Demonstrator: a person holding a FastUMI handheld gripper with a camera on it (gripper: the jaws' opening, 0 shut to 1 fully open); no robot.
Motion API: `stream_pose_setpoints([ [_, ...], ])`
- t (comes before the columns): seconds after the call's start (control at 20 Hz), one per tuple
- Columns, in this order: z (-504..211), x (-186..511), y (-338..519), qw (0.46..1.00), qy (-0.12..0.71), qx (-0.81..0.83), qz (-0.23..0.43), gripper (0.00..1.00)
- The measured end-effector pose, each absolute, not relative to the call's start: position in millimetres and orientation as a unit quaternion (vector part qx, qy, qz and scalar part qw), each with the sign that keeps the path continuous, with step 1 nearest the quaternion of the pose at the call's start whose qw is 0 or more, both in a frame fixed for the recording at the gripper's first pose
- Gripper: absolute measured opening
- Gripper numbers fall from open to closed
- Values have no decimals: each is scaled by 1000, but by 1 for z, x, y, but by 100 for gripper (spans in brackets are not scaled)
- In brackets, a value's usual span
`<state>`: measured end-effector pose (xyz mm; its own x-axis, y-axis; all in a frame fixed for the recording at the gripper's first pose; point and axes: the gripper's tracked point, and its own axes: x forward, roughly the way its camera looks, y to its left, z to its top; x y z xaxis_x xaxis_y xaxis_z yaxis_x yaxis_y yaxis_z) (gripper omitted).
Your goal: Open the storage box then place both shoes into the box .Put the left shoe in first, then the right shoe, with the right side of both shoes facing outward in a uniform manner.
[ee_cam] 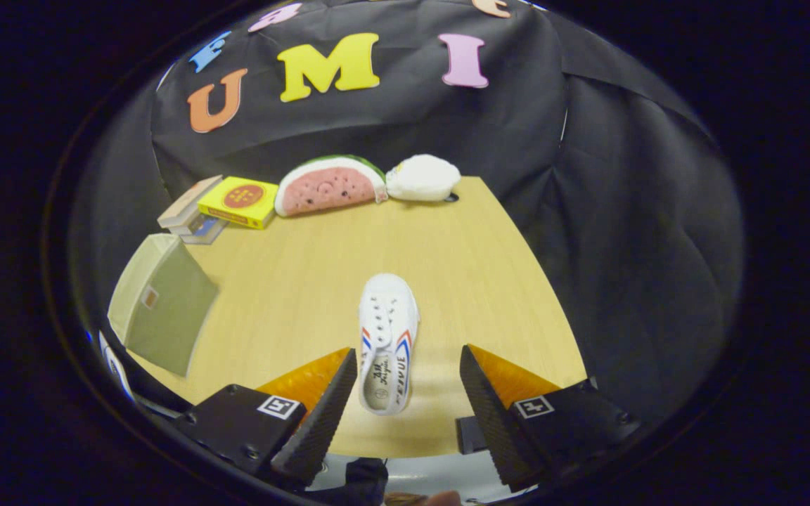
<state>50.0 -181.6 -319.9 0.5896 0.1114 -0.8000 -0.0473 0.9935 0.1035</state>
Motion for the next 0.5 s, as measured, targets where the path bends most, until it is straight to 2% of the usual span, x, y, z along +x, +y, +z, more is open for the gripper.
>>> stream_pose_setpoints([
  [0.3,-384,73,-173,858,506,30,87,95],
  [0.5,-408,95,-169,838,537,46,89,95],
])
